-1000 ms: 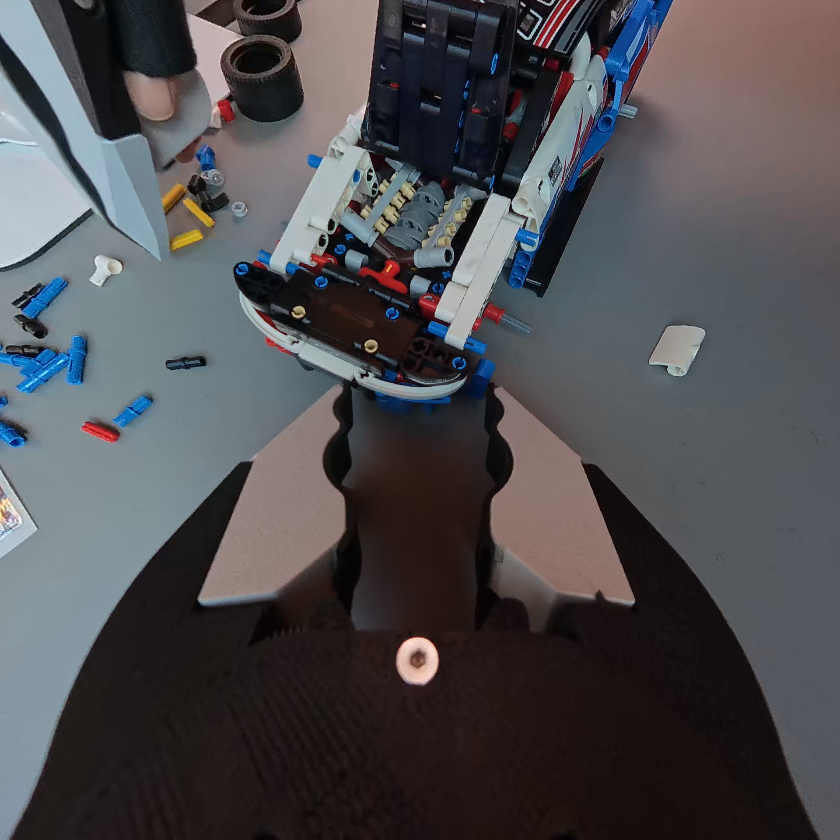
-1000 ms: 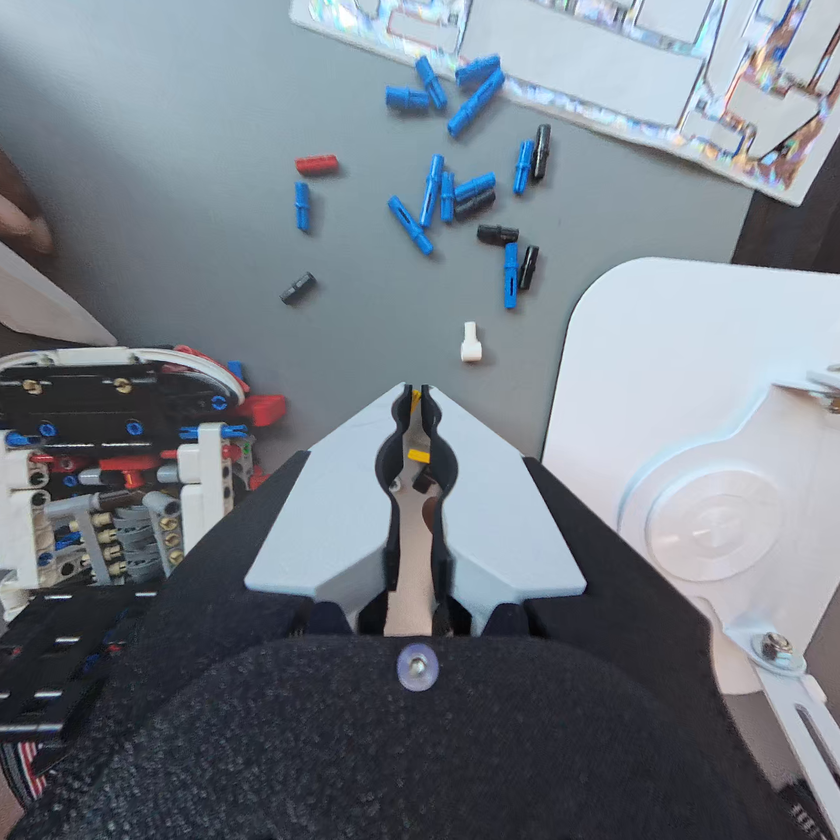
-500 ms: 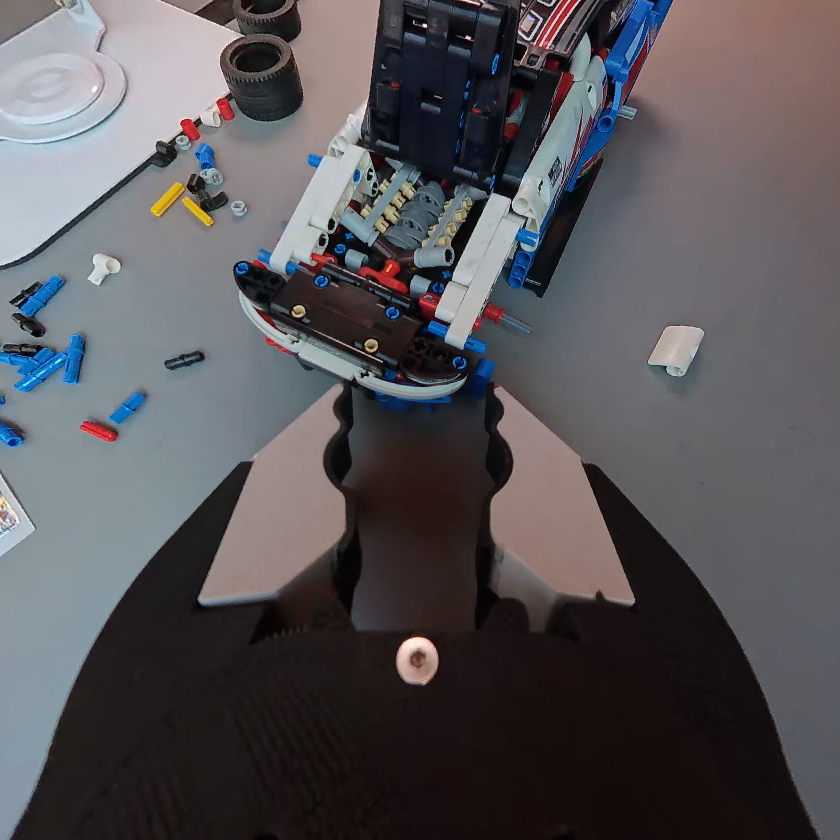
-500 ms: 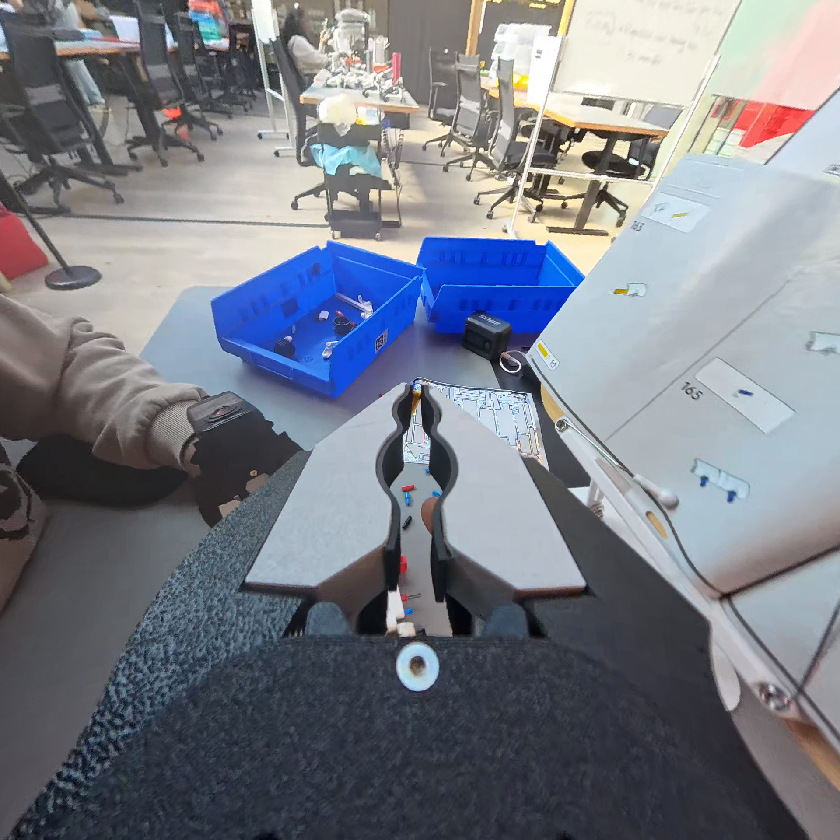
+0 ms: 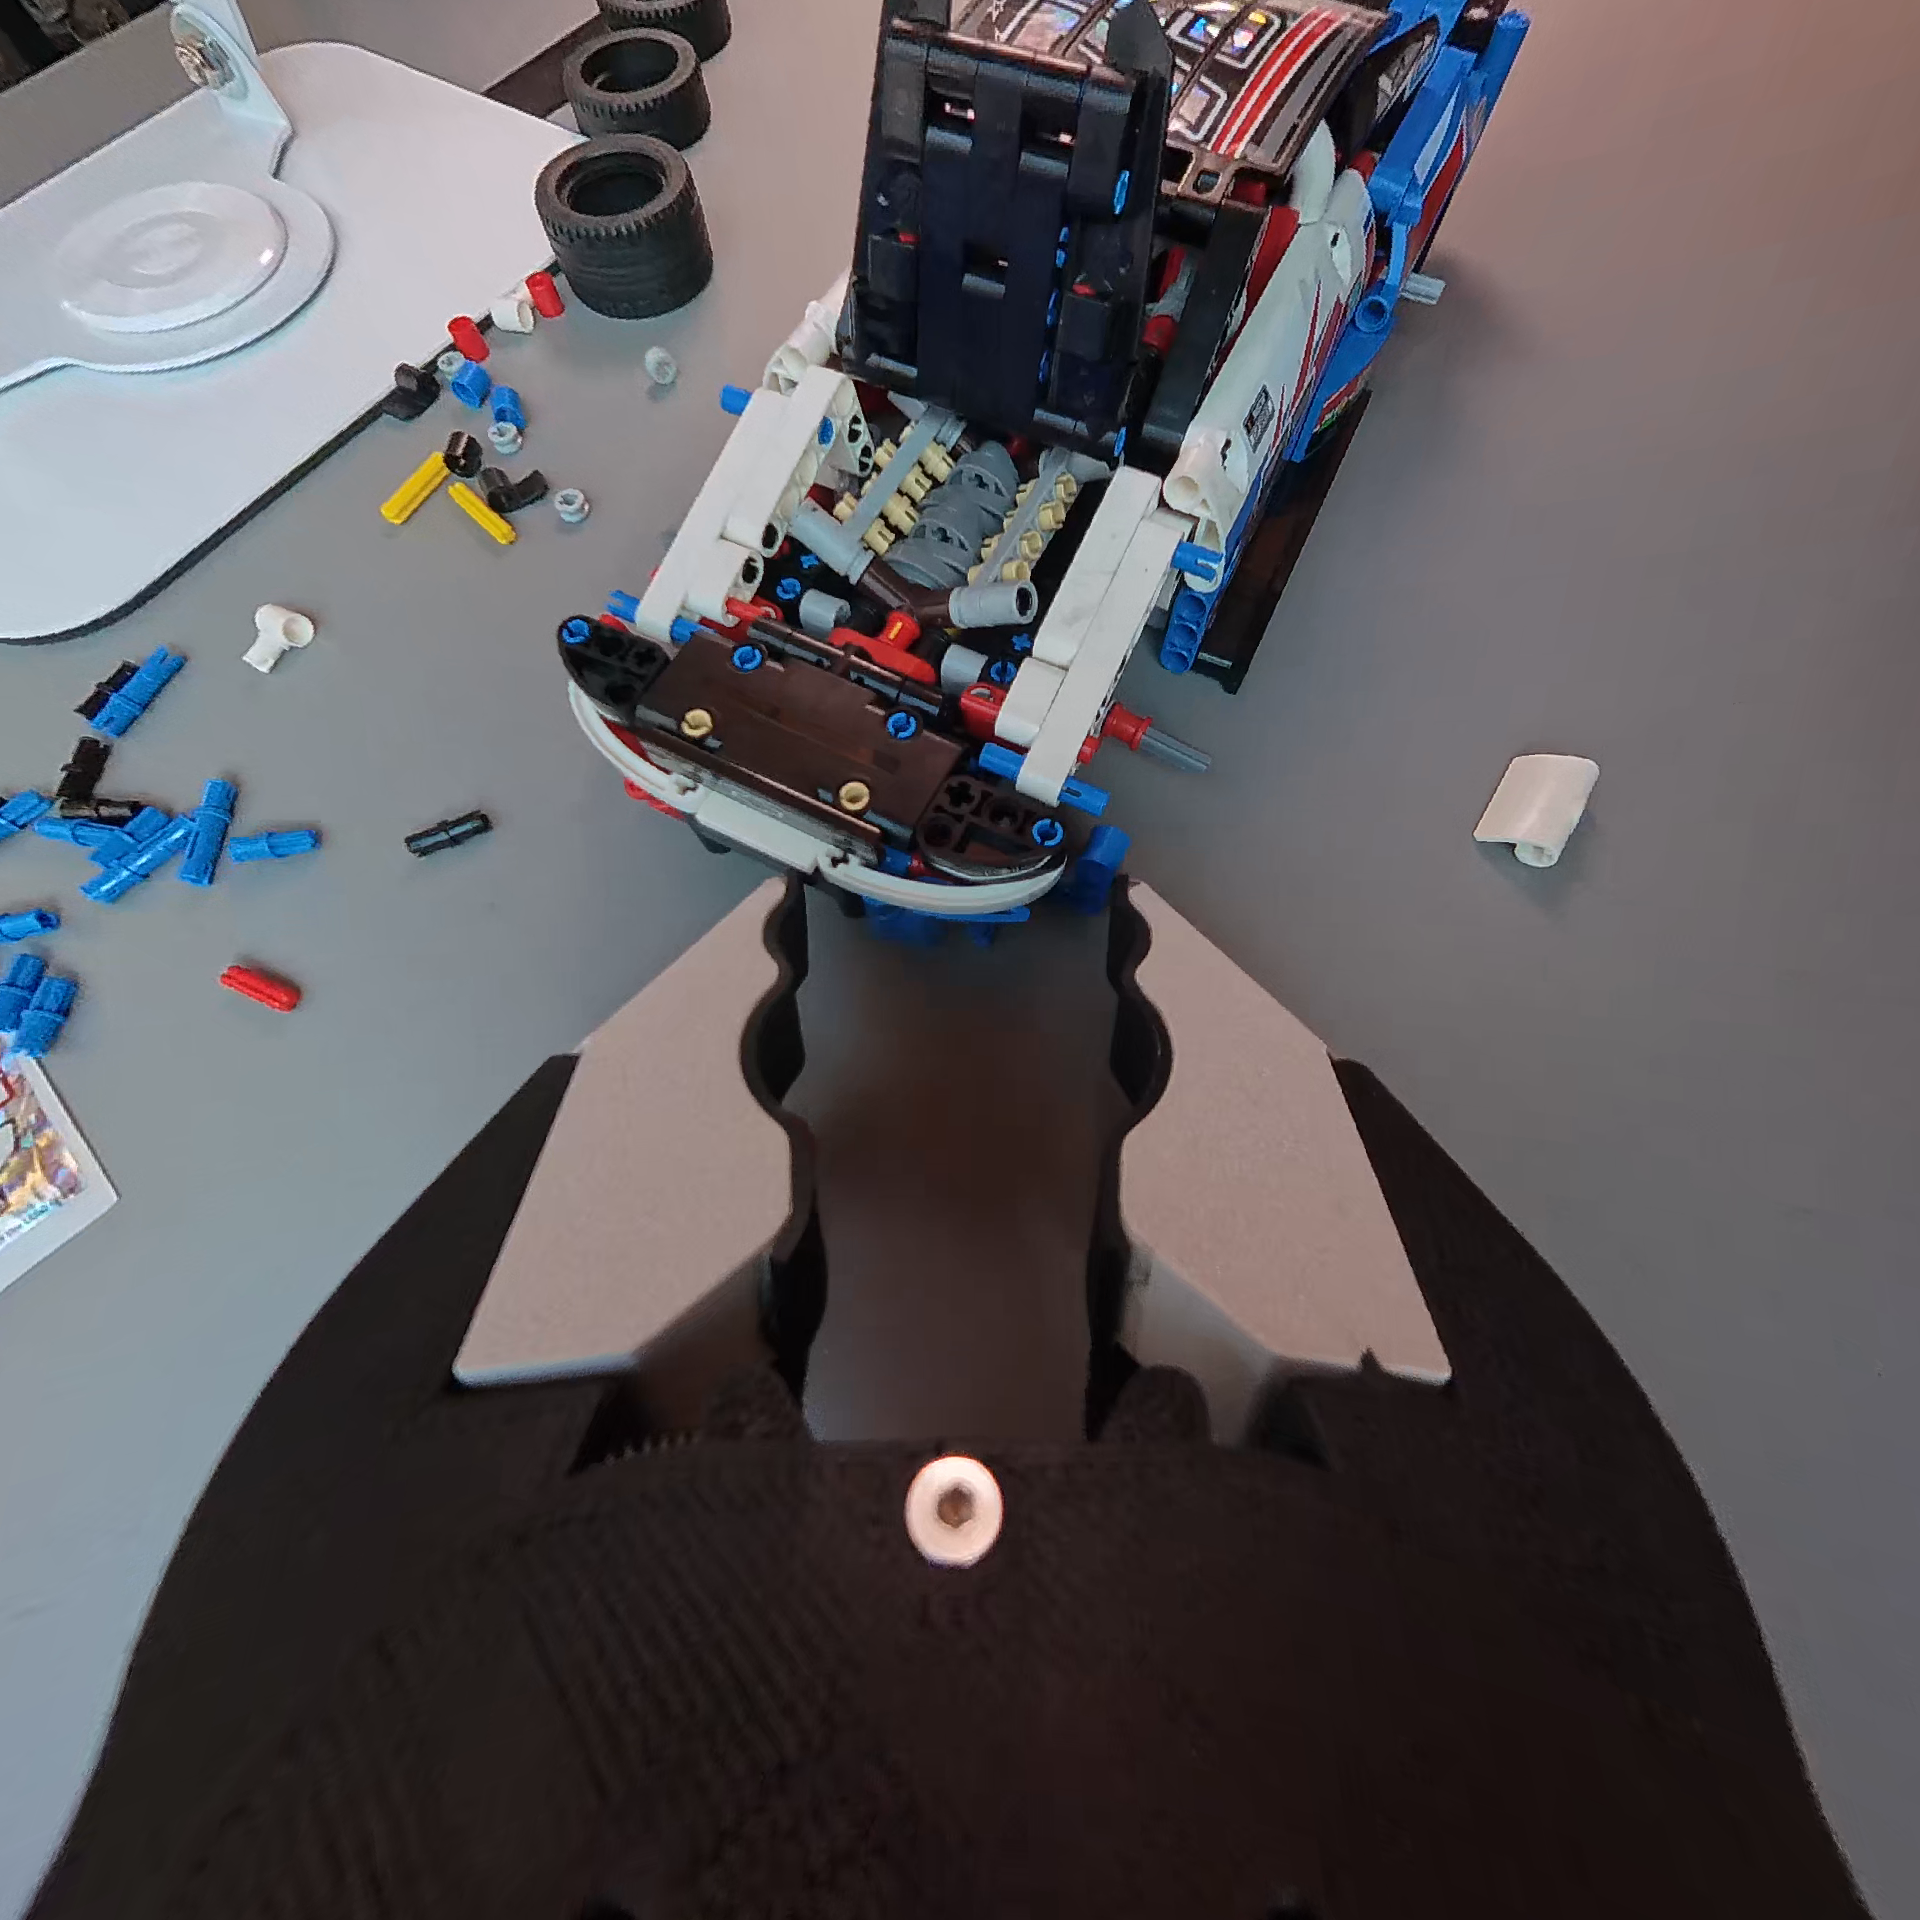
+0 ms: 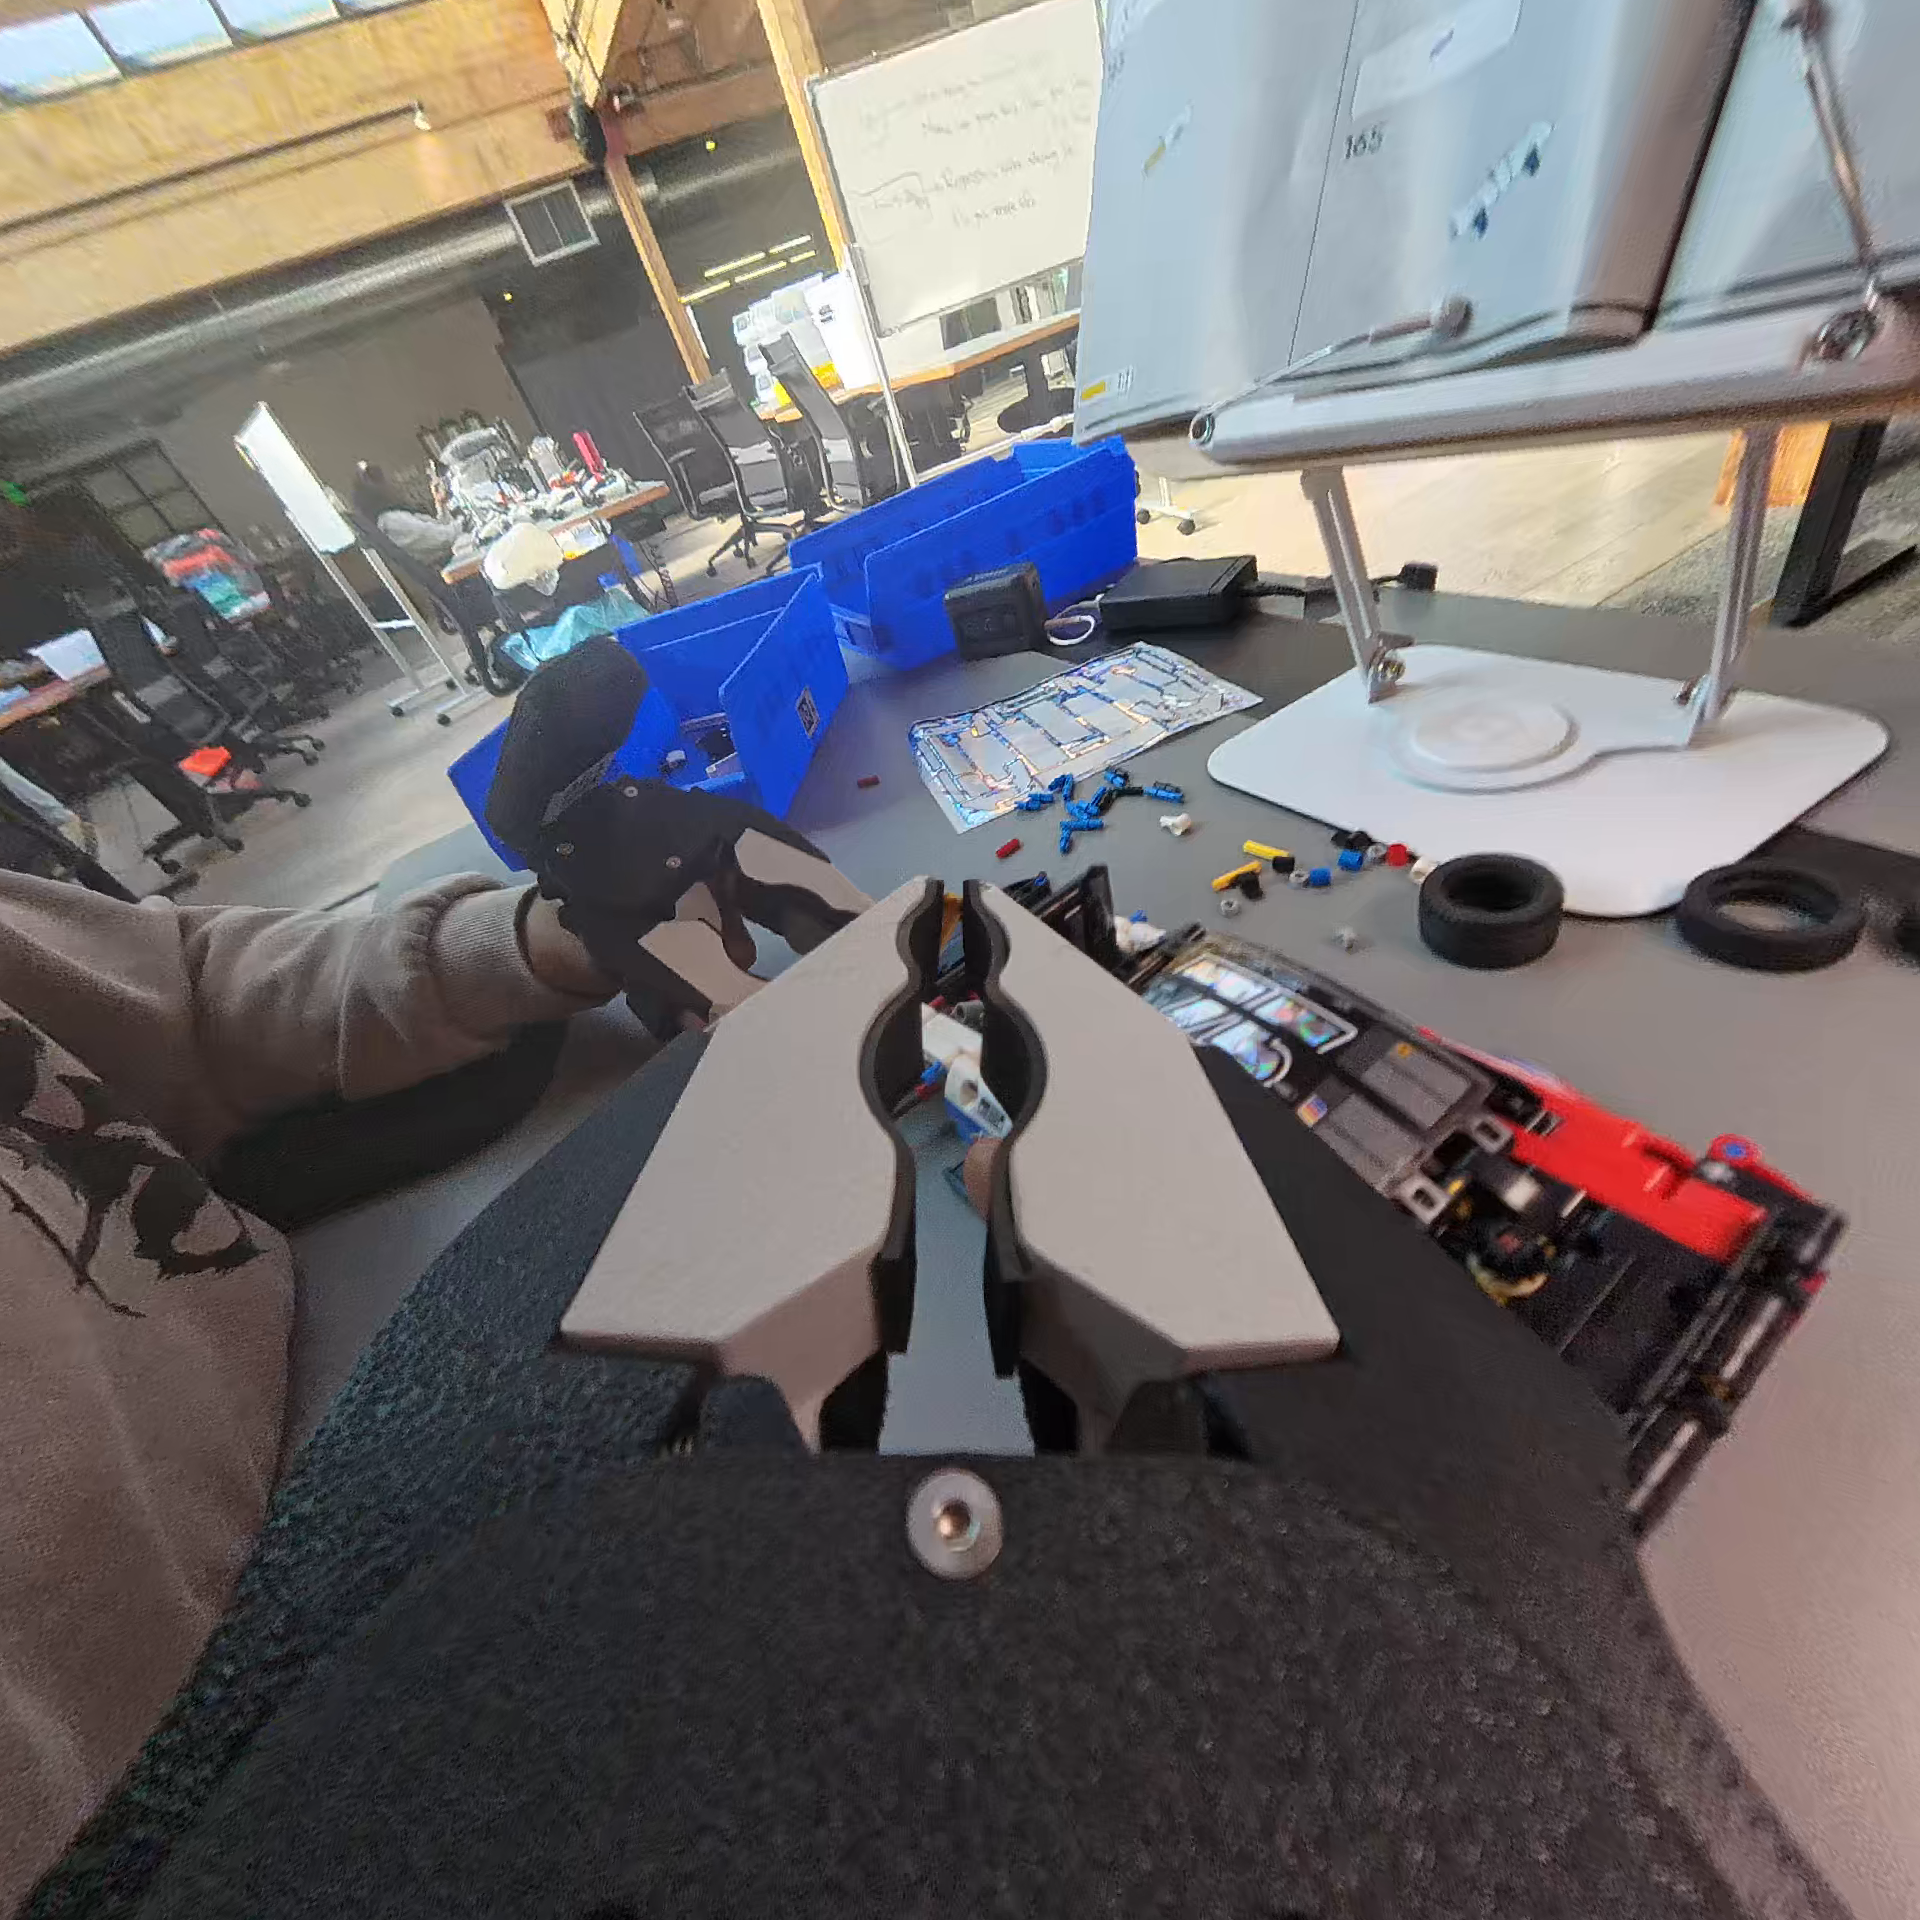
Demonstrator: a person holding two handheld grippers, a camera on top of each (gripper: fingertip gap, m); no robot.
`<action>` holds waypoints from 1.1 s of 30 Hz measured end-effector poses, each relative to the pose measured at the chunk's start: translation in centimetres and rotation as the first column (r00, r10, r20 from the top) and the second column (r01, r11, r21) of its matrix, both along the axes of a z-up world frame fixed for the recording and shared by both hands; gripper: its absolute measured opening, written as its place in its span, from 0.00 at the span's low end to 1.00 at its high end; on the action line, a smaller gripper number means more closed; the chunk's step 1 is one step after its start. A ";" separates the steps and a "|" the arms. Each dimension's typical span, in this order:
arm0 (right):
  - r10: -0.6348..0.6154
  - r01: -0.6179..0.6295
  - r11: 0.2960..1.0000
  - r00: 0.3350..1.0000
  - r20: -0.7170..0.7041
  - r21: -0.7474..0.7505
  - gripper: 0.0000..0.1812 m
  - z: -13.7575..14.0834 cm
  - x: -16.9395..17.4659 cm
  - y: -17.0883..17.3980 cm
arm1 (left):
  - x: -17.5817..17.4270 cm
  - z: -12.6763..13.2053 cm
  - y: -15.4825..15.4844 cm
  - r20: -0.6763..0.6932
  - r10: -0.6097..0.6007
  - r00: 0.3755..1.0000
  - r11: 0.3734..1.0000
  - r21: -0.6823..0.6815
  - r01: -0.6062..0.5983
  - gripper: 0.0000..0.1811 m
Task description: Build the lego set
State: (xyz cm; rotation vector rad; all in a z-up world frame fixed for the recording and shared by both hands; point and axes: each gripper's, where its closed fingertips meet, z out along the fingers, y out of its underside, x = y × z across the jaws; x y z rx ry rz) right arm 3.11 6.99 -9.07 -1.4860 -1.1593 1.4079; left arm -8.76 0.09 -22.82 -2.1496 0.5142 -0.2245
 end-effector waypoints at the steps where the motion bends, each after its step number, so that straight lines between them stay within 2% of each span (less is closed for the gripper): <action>1: -0.003 0.003 0.999 1.000 -0.006 -0.035 0.01 -1.2 0.2 -0.7 | 0.0 0.4 0.0 0.006 0.001 1.000 1.000 0.012 -0.001 0.29; 5: 0.052 -0.051 0.995 0.999 0.011 -0.086 0.01 -4.3 -0.5 -3.7 | 0.4 2.1 -0.2 -0.012 -0.017 1.000 0.996 0.087 0.018 0.23; 9: 0.116 -0.125 0.990 0.986 0.124 0.067 0.01 -6.2 -1.6 -5.8 | 2.2 3.1 -0.8 0.003 -0.059 0.998 0.993 0.103 0.059 0.20; 11: 0.170 -0.196 0.973 0.966 0.196 0.120 0.01 -7.0 -1.6 -7.4 | 5.0 3.9 -1.7 0.077 -0.166 0.983 0.980 0.123 0.156 0.16; 13: 0.197 -0.238 0.952 0.958 0.208 0.191 0.01 -7.1 -1.6 -8.8 | 8.1 4.6 -2.9 0.149 -0.283 0.948 0.954 0.149 0.261 0.14; 15: 0.249 -0.290 0.936 0.946 0.206 0.201 0.01 -6.9 -1.6 -10.4 | 10.7 5.0 -4.1 0.183 -0.383 0.905 0.919 0.168 0.355 0.15; 17: 0.281 -0.313 0.932 0.942 0.184 0.182 0.01 -6.5 -1.7 -11.4 | 12.3 5.6 -4.8 0.210 -0.436 0.875 0.896 0.195 0.399 0.13; 23: 0.305 -0.321 0.934 0.945 0.122 0.156 0.01 -5.2 -1.4 -12.0 | 12.7 6.8 -4.9 0.379 -0.412 0.828 0.911 0.193 0.365 0.02; 27: 0.307 -0.320 0.934 0.946 0.101 0.159 0.01 -4.9 -1.4 -12.2 | 12.9 7.3 -4.9 0.489 -0.389 0.781 0.921 0.190 0.340 0.01; 30: 0.312 -0.316 0.937 0.949 0.054 0.149 0.01 -4.2 -1.3 -12.2 | 13.0 8.0 -4.9 0.586 -0.384 0.714 0.922 0.196 0.335 0.01; 33: 0.314 -0.314 0.935 0.949 0.027 0.165 0.01 -3.7 -1.3 -12.4 | 13.1 8.5 -5.1 0.627 -0.389 0.675 0.919 0.212 0.333 0.01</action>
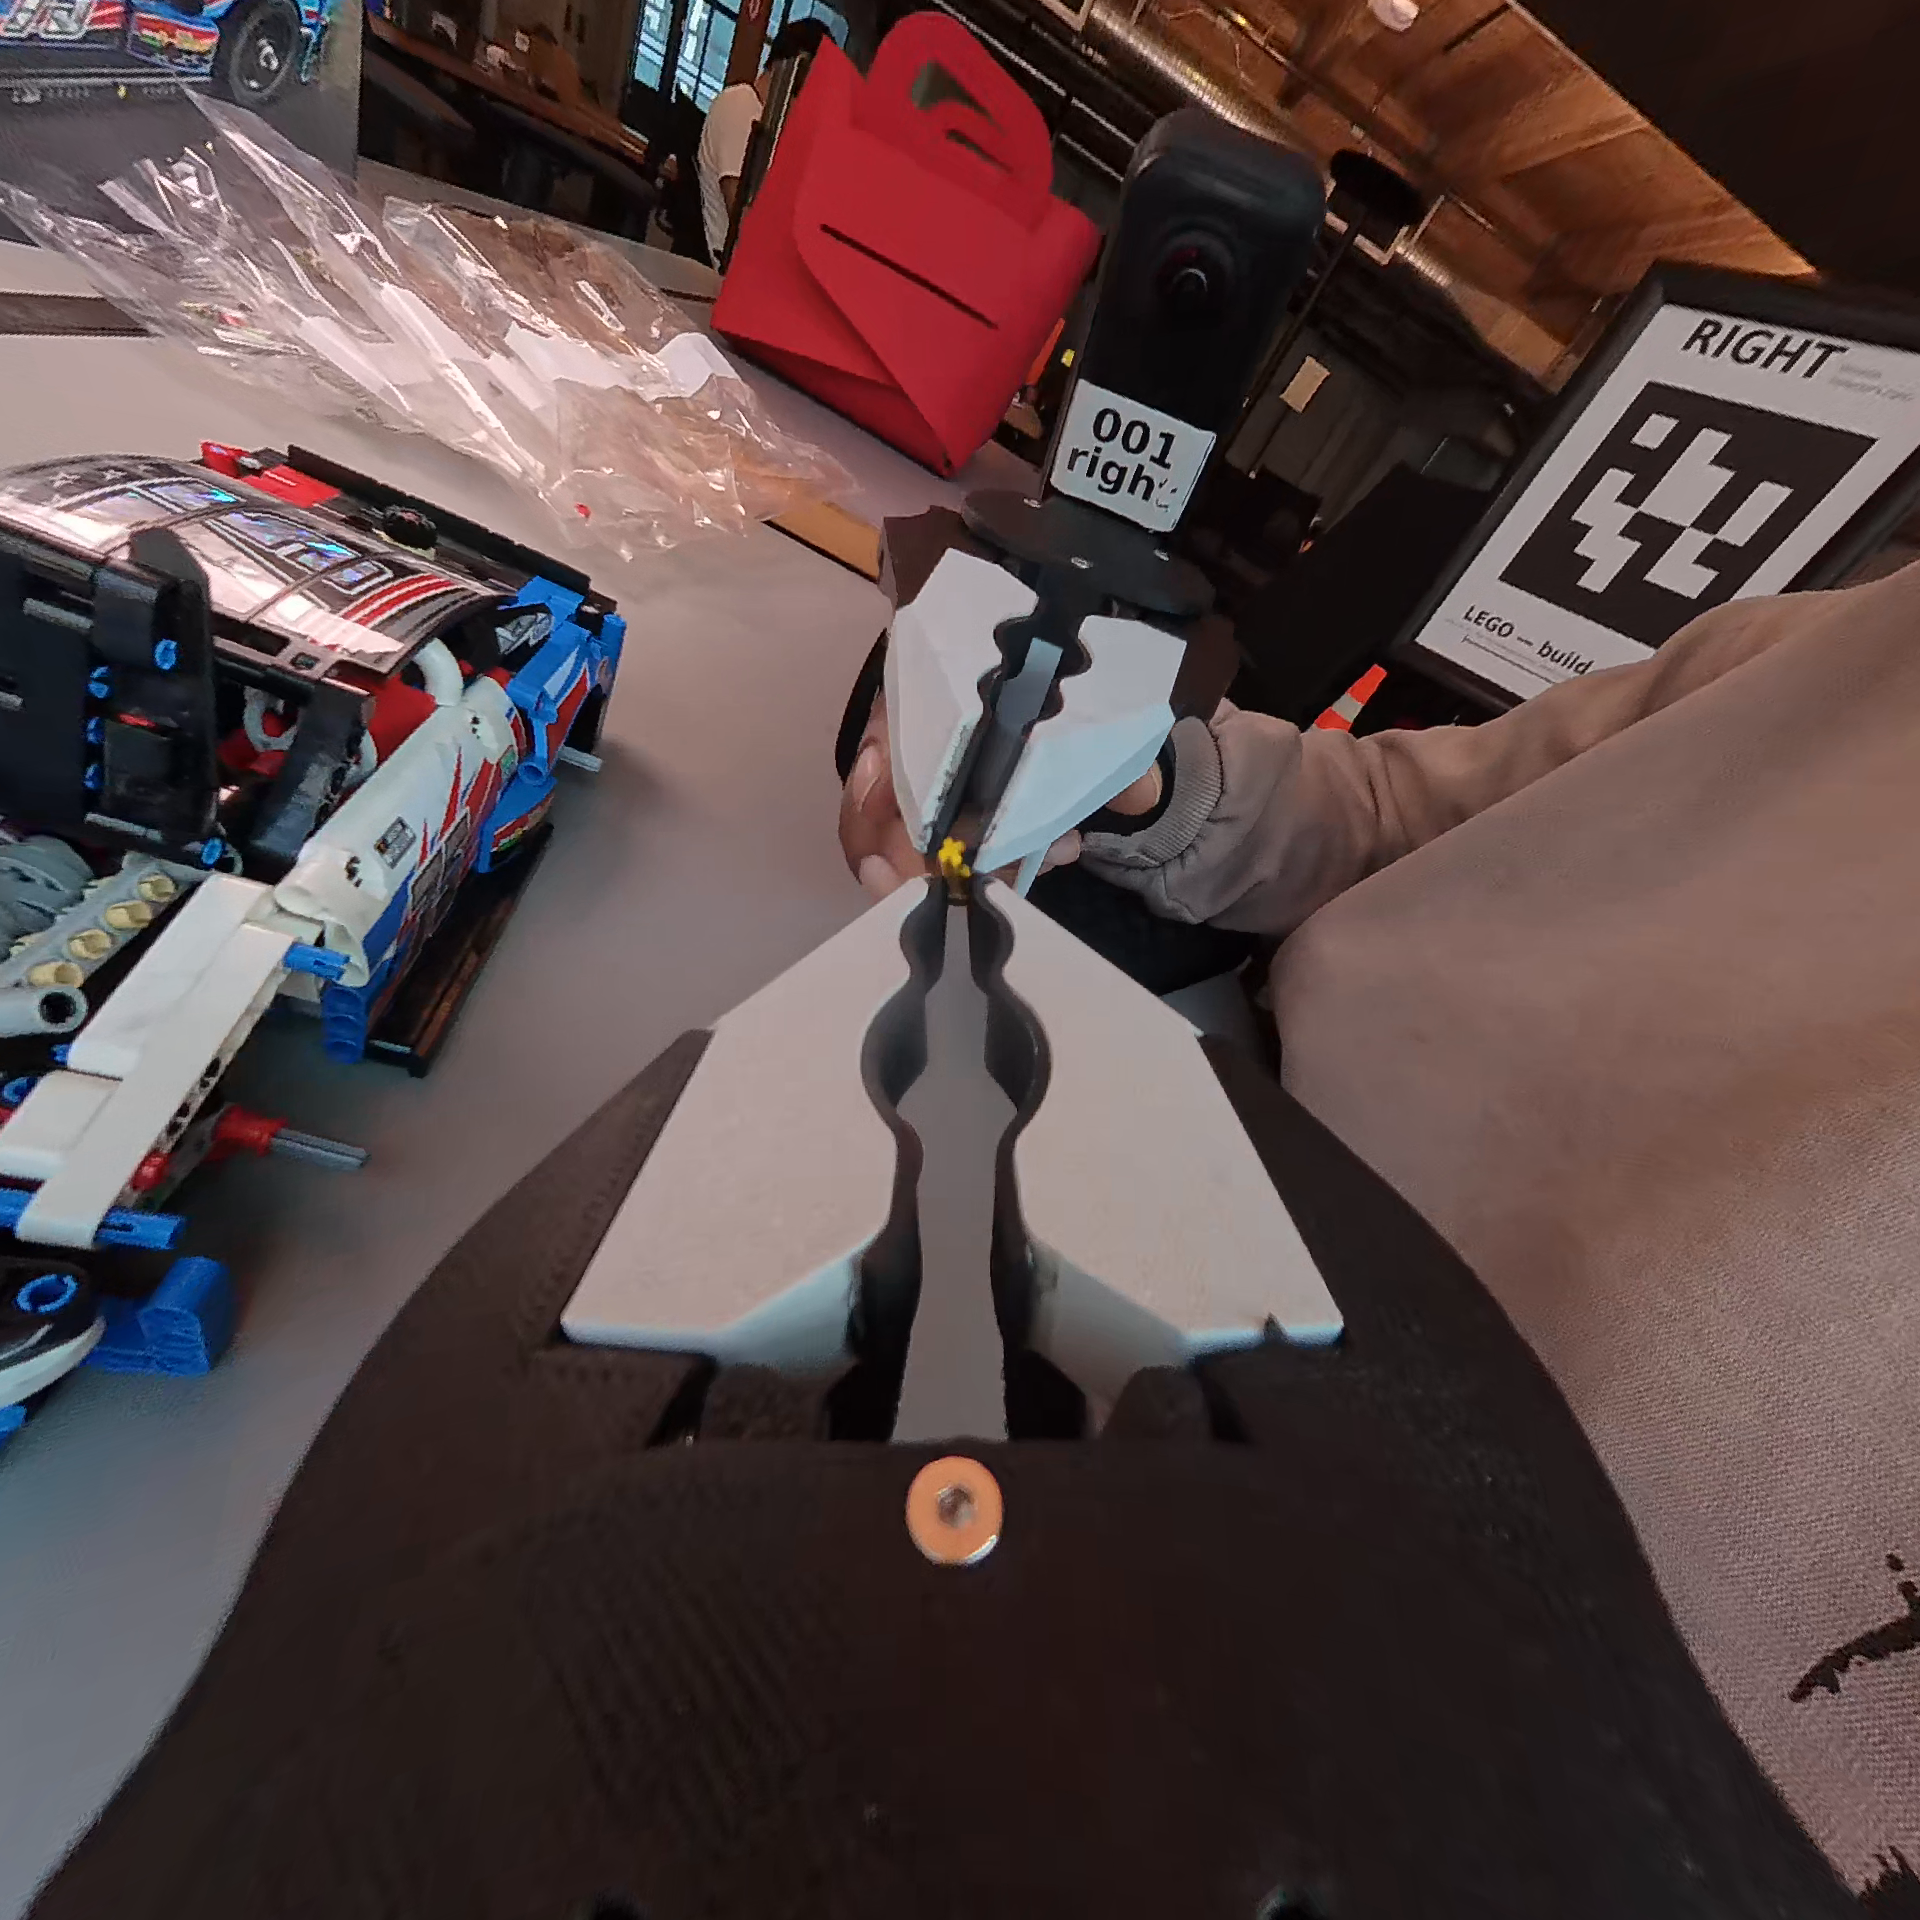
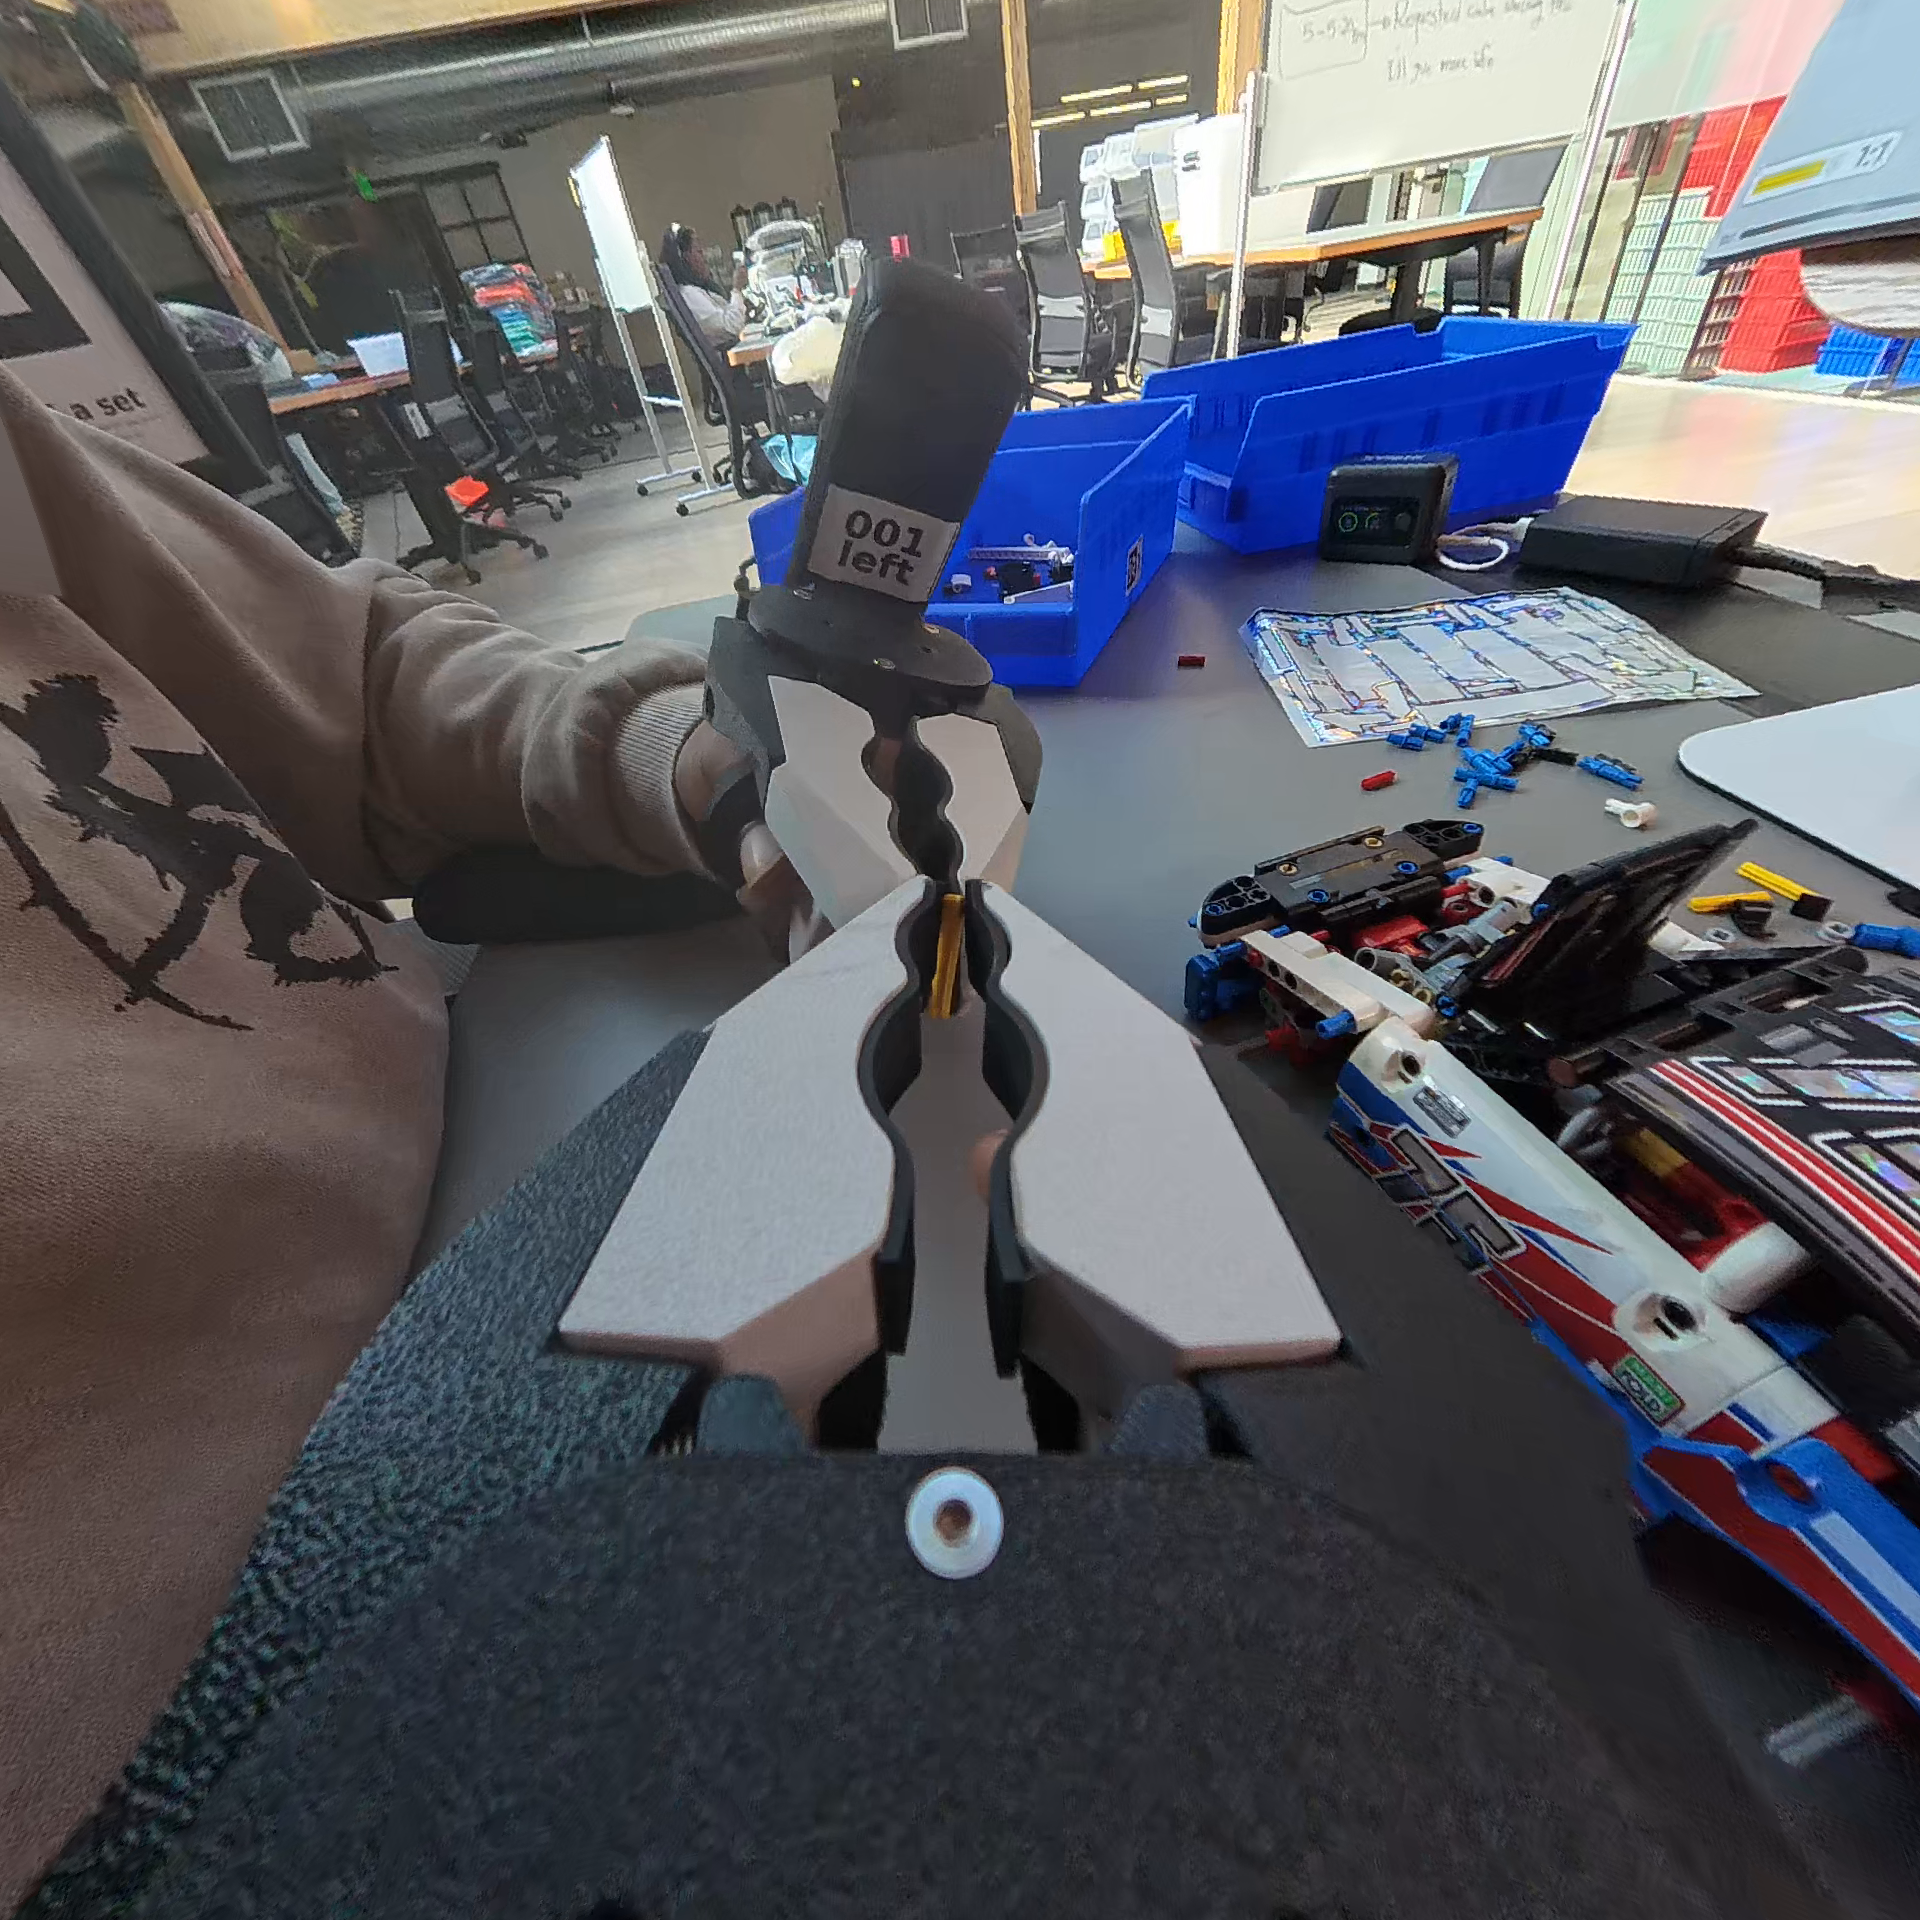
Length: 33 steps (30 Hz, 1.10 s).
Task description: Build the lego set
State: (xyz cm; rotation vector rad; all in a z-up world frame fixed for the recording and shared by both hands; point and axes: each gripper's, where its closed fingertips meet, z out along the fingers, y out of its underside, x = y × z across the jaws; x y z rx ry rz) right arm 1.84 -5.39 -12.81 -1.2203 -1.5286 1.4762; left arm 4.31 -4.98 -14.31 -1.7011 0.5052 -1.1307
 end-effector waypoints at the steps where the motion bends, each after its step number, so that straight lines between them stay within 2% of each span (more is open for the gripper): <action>1: 0.006 -0.006 1.000 1.000 -0.009 0.002 0.02 0.1 0.0 -0.1 | 0.0 0.1 0.0 0.013 -0.003 1.000 1.000 -0.002 0.003 0.01; 3: 0.032 -0.032 0.999 0.999 -0.018 0.005 0.08 0.3 0.2 -0.5 | -0.2 0.2 0.0 0.035 -0.002 0.999 1.000 -0.011 0.003 0.01; 6: 0.037 -0.036 0.999 0.998 -0.046 0.035 0.10 0.7 0.3 -0.6 | -0.8 0.7 0.1 0.094 0.006 0.996 1.000 -0.029 -0.003 0.01; 9: 0.025 -0.012 0.983 0.997 -0.067 0.183 0.10 0.4 0.4 -0.7 | -1.4 1.1 0.3 0.170 0.010 0.985 0.998 -0.069 0.002 0.01; 12: -0.038 0.075 0.932 0.993 -0.110 0.354 0.10 0.1 0.0 -0.3 | -1.5 1.1 0.3 0.227 -0.002 0.974 0.993 -0.113 0.028 0.01; 16: -0.084 0.141 0.870 0.987 -0.140 0.473 0.09 -0.2 -0.2 0.2 | -1.4 1.1 0.3 0.293 -0.011 0.956 0.985 -0.160 0.060 0.01; 28: -0.084 0.162 0.811 0.983 -0.162 0.563 0.05 -0.4 -0.2 0.0 | -1.5 1.1 0.3 0.452 -0.023 0.892 0.950 -0.269 0.161 0.01; 33: -0.044 0.121 0.820 0.988 -0.150 0.560 0.03 -0.2 0.2 -0.4 | -1.1 1.5 0.0 0.518 -0.054 0.854 0.927 -0.292 0.236 0.01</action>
